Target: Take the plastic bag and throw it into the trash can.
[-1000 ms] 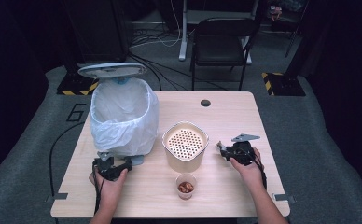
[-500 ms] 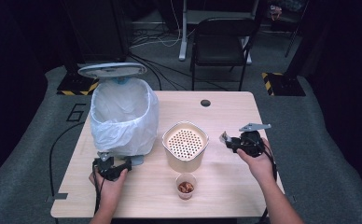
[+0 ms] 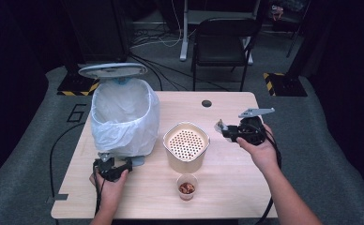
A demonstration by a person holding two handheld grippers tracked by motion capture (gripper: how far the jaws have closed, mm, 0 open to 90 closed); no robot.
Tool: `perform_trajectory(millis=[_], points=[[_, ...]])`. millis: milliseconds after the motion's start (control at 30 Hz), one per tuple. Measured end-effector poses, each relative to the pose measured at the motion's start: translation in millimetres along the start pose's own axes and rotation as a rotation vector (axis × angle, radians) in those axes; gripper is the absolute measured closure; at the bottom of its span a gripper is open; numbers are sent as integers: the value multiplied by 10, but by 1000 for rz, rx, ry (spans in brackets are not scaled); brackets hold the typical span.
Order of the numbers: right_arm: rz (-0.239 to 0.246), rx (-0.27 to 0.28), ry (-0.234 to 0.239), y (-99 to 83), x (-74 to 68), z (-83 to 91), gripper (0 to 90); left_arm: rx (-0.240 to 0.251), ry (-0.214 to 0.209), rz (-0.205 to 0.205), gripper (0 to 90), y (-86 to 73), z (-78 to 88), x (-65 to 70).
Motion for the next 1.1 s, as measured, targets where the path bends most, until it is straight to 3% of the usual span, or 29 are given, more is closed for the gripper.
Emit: perform_trajectory(millis=[267,633,900,967,1100], points=[[43,-7,29,180,-154,-3,648,-5,-3,1,152,-5,1,3],[118,-2,87,467,-497,-90,647,-5,-4,2,152,-5,1,4],[181,17,132,794,-814,-67,648,-14,-9,6,152,-15,1,10],[201,31,149,949,-934,-26,648,-15,-9,6,152,-16,1,10],[228,37,158,1096,-1030,0,647,0,-1,1,152,0,0,0]])
Point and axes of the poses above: each handheld gripper's, and its own axes: z roughly backward along the jaws, y roughly out of its top, x roughly to its right, the point moved 8 cm from there along -z, roughly forward along the jaws, and after that the axes turned 14 degrees about -x, right-handed, at the moved point
